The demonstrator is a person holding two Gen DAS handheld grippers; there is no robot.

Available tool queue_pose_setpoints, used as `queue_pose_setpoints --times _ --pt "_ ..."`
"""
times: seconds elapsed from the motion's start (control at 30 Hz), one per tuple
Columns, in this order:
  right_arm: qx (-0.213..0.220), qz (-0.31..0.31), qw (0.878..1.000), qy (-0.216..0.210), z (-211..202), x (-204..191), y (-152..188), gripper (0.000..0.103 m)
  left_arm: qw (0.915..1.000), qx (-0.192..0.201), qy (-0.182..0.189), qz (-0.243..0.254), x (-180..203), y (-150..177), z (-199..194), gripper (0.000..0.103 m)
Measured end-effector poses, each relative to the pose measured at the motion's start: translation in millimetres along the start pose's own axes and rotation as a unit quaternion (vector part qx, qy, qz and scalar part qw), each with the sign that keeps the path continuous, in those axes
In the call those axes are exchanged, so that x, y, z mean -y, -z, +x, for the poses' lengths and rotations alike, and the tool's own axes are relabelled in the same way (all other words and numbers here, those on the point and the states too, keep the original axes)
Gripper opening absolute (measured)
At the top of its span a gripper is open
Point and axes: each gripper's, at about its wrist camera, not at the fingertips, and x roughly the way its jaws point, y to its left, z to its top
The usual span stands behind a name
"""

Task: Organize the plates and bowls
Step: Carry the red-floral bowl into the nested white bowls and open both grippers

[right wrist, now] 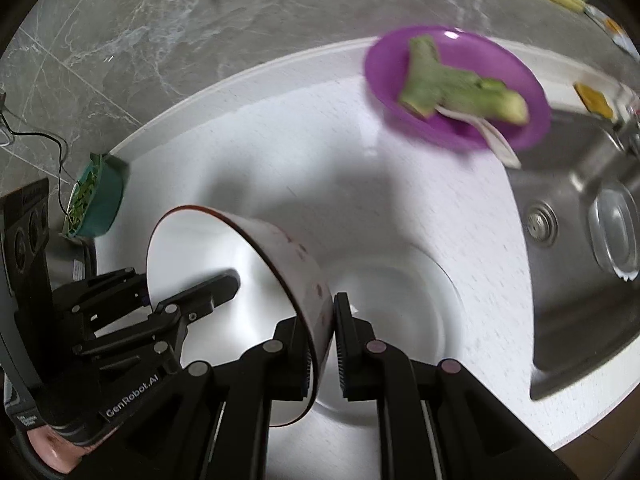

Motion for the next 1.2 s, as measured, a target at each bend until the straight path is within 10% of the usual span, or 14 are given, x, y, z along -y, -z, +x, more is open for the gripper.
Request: queue_pose_setpoints --times 0.77,1.2 --pt "-0.050 -0.011 0.998 -0.031 28.9 69.5 22.4 0.013 0.9976 -0.045 -0.049 -0.019 46.1 6.5 68.0 0.014" --pt "-0.036 -0.052 0.998 0.011 34.8 60.0 16.0 0.015 0.9993 -0.009 -0.013 -0.034 41.4 10.9 71.9 0.028"
